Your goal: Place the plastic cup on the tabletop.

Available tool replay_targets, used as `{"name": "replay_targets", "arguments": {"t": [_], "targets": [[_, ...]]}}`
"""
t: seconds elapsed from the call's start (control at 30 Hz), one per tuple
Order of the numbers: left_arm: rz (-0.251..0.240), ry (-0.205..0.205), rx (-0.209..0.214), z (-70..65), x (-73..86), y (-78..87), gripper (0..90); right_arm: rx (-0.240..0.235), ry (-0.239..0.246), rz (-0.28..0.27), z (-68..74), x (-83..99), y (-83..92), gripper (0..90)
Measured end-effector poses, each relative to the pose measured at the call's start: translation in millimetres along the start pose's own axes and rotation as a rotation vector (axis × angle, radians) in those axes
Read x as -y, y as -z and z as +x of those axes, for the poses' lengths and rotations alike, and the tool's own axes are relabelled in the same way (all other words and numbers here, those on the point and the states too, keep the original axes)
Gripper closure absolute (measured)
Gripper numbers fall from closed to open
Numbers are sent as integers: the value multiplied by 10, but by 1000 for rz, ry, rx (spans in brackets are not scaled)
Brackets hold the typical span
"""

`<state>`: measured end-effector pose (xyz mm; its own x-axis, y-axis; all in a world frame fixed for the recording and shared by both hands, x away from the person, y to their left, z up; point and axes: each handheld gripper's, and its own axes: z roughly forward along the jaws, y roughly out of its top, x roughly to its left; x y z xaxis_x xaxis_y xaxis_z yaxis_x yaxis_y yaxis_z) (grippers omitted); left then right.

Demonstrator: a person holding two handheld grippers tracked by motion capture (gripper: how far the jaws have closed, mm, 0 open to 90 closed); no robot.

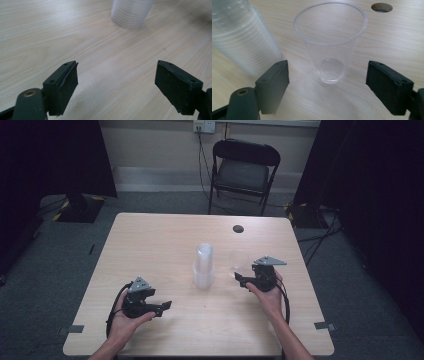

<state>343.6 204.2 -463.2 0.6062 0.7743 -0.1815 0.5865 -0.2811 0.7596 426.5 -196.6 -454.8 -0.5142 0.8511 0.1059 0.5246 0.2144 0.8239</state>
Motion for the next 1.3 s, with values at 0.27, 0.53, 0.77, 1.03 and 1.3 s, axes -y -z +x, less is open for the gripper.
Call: {"name": "replay_targets", "arguments": {"t": [0.27,0.53,0.77,1.03,1.3], "targets": [[11,-6,-2,-12,9,-23,185,-7,4,4,51,24,257,193],[12,0,-8,-8,15,-17,185,-26,14,-5,108,140,474,200],[12,1,-19,5,16,-16,185,-40,41,14,205,261,656,198],[23,-3,-37,-7,16,-43,185,-36,23,9,194,419,842,212],[22,6,-33,2,17,-49,185,14,-26,2,94,549,895,212]]}}
